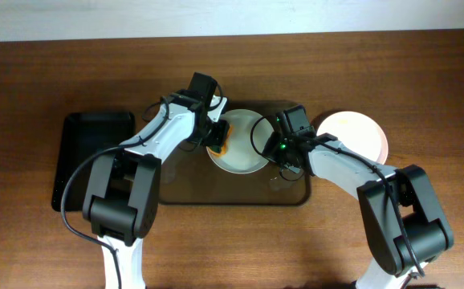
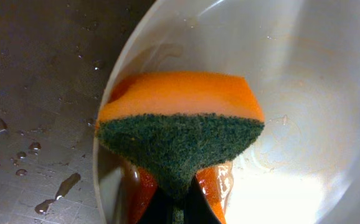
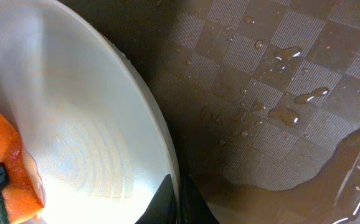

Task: Clean dirty plates on tray and stack at the side
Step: 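Lift the sponge away with the left gripper, raise the plate rim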

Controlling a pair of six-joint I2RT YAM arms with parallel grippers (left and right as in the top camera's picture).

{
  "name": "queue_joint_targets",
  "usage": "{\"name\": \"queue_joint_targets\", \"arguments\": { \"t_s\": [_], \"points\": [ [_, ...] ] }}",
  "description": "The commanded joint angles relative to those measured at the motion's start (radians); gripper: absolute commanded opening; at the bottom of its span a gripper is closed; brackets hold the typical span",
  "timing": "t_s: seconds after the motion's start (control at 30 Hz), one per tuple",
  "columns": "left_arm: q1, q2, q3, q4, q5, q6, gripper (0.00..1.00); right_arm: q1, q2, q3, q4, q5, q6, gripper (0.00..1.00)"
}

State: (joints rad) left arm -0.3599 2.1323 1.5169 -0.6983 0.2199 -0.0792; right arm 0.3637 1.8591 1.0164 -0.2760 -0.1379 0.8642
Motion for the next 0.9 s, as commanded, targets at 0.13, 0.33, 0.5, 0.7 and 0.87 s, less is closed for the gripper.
{"name": "queue_joint_targets", "arguments": {
  "t_s": [0.13,0.33,0.5,0.7,0.87],
  "points": [
    [-0.046,0.002,-0.049,0.118,-0.423,-0.280,0.00,0.010,0.029,-0.012,-0.024,0.005,0.005,0.04],
    [-0.046,0.002,-0.049,0.080,-0.365,-0.239,0.00,0.010,0.029,-0.012,-0.026,0.011,0.005,0.04],
    [-0.016,0.001,-0.047,-0.063,0.275,-0.016,0.00,0.010,0.029,-0.013,-0.036,0.010,0.005,0.04],
    [0.079,0.001,0.172,-0.105,0.296,-0.017,0.00,0.010,0.029,-0.012,-0.042,0.010,0.005,0.04],
    [0.124,0.001,0.459,-0.414,0.014,-0.022,0.00,0.010,0.029,-0.012,-0.043,0.010,0.005,0.04]
  ]
}}
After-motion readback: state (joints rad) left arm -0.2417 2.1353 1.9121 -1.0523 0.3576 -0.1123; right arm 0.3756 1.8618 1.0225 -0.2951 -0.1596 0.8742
